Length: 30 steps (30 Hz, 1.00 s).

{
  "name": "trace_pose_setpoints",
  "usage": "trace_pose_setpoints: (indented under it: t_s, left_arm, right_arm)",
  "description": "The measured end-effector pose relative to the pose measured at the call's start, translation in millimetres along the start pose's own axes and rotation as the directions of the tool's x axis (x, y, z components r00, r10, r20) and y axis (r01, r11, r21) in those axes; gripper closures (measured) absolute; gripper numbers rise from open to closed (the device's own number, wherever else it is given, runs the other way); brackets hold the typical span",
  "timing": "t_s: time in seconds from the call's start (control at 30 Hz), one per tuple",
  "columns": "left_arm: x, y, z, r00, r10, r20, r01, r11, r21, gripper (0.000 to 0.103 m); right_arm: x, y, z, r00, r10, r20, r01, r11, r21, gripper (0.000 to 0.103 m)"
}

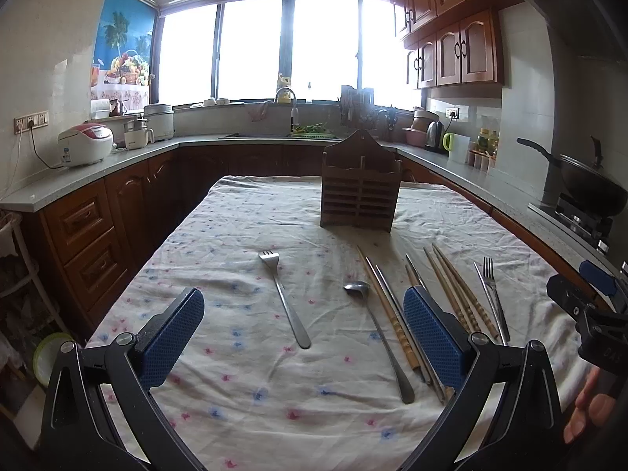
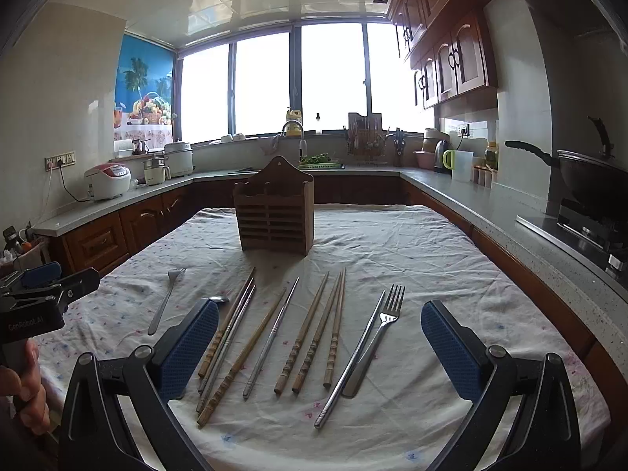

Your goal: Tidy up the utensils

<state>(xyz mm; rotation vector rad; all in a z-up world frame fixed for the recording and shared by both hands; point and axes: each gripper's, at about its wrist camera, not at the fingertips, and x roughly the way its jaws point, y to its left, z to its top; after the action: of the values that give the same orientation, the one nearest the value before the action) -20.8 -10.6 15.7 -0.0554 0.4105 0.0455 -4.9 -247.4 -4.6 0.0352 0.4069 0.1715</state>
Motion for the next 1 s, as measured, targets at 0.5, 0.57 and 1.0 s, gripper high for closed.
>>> trace_pose_setpoints:
  t_s: [0.5,0.57,1.0]
  left_arm:
    - [-0.3,-0.1,-1.0,1.0,0.001,0.004,-0.001,1.0,0.005,0.0]
    - [-0.2,-0.1,-1.2,1.0,0.001,0.004,-0.001,1.0,0.005,0.0]
    - [0.7,-0.5,-1.2,1.0,0.001,0.003,-0.001,1.0,0.006,0.0]
  right_arm:
    - [0.1,2.4,-0.5,1.0,0.021,0.0,-0.021,1.0,0.007,0.0]
    - [1.1,3.3,-0.8,1.0,0.021,-0.004,-0.021,1.0,0.009,0.0]
    - [1.1,2.7,-0.8,1.0,0.026,-0.001,-0.026,1.0,0.016,0.0]
